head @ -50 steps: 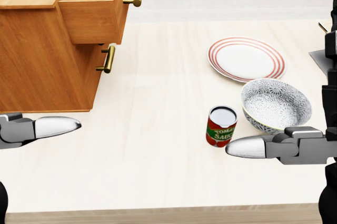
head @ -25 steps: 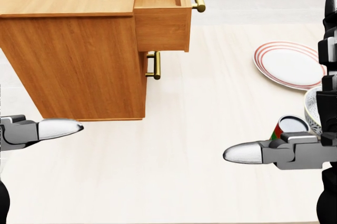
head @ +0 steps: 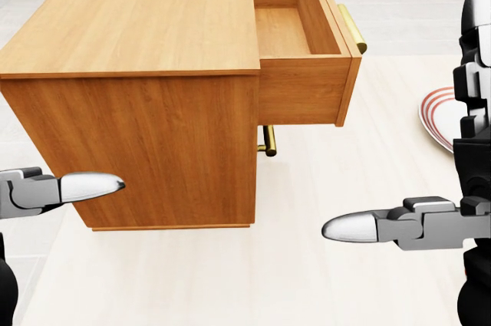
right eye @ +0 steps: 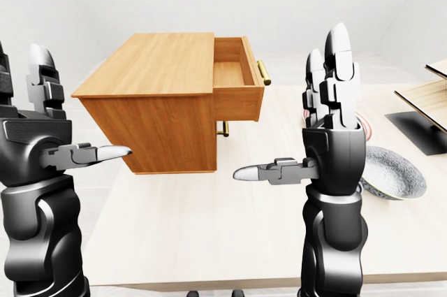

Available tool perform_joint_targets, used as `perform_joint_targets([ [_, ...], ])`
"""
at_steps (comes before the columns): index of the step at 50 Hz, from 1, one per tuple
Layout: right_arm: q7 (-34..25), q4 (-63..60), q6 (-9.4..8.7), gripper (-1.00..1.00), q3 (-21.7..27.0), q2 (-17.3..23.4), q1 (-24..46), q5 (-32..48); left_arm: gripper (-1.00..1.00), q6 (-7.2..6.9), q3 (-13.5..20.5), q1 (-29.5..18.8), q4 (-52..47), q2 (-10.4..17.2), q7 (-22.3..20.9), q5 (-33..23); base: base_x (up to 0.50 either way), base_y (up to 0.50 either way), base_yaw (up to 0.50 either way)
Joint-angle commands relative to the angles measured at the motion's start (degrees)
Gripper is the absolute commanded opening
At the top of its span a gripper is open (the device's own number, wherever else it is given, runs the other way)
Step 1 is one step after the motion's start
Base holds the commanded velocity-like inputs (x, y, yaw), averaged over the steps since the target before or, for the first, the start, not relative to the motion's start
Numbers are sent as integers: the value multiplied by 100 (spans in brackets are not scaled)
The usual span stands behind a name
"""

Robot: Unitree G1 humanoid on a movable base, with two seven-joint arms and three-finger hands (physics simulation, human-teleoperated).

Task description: Close the top drawer of the cabinet.

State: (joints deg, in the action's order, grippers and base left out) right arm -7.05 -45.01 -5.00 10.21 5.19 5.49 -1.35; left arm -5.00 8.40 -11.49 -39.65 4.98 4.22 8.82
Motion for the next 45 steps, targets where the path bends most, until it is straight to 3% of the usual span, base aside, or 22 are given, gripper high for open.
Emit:
perform_joint_targets([
  [1, 17, 11, 0, 100, 2, -16, -11, -7, 100, 0, -24, 25, 5, -14, -17, -16, 0, 0, 0],
  [35, 144, 161, 0, 100, 3, -23, 16, 34, 100, 0, -61, 56, 29, -57, -30, -29, 2, -2, 0],
  [45, 267, 832, 0, 100, 20, -9, 244, 51, 100, 0, -57, 91, -56, -79, -45, 4, 0, 0, 0],
])
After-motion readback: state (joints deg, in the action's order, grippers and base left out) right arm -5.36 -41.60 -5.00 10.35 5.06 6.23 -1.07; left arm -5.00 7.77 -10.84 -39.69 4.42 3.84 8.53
